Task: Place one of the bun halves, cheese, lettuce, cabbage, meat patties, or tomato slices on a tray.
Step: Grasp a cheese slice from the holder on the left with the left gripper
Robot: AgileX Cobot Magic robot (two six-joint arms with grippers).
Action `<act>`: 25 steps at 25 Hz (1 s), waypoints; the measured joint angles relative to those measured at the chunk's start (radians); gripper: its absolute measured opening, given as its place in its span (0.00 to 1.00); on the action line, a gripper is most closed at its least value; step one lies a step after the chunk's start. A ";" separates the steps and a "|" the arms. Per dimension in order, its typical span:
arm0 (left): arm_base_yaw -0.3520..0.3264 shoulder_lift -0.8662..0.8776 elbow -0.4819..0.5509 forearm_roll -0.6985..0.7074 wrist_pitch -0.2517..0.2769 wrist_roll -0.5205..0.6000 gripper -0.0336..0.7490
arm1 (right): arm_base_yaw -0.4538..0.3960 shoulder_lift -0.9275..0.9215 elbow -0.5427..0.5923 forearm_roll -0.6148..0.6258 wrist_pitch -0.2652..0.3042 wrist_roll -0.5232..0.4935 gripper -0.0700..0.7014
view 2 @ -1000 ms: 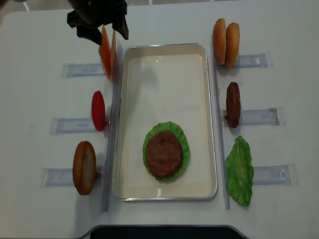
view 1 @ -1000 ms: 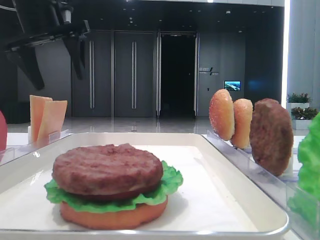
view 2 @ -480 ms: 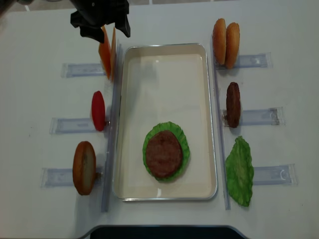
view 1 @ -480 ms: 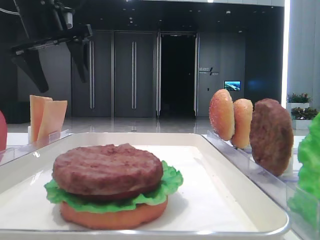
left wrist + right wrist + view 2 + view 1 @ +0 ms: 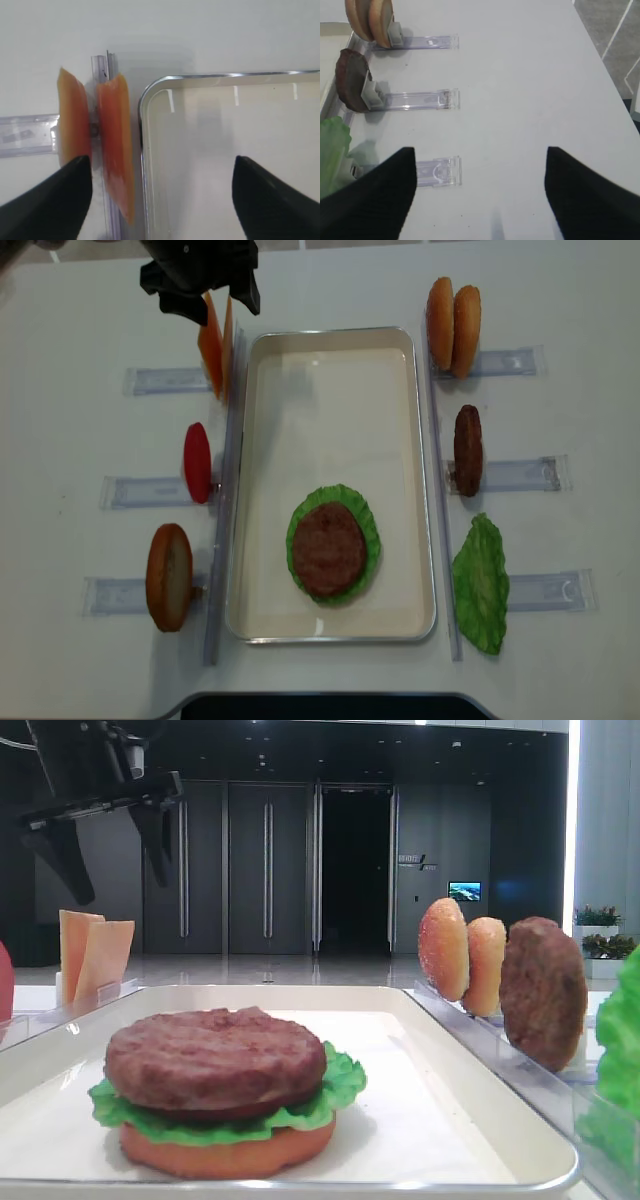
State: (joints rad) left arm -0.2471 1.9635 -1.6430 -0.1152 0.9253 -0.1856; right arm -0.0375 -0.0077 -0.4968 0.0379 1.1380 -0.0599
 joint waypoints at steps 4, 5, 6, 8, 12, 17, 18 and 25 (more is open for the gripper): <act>0.000 0.001 0.000 0.003 0.000 -0.001 0.83 | 0.000 0.000 0.000 0.000 0.000 0.000 0.78; 0.000 0.004 0.000 0.003 0.000 -0.001 0.81 | 0.000 0.000 0.000 0.000 0.000 0.000 0.78; 0.000 0.007 0.000 0.003 0.000 -0.001 0.80 | 0.000 0.000 0.000 0.000 0.000 0.000 0.78; 0.000 0.018 0.000 0.003 0.000 -0.001 0.79 | 0.000 0.000 0.000 0.000 0.000 0.000 0.78; 0.000 0.031 0.000 0.005 -0.001 -0.001 0.78 | 0.000 0.000 0.000 0.000 0.000 0.000 0.78; 0.000 0.041 0.000 0.022 -0.001 -0.002 0.78 | 0.000 0.000 0.000 0.000 0.000 0.000 0.78; 0.000 0.042 0.000 0.030 -0.001 -0.002 0.78 | 0.000 0.000 0.000 0.000 0.000 0.000 0.78; 0.000 0.045 0.000 0.081 -0.001 -0.007 0.78 | 0.000 0.000 0.000 0.000 0.000 0.000 0.78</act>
State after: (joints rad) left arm -0.2471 2.0081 -1.6430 -0.0340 0.9246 -0.1930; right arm -0.0375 -0.0077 -0.4968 0.0379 1.1380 -0.0599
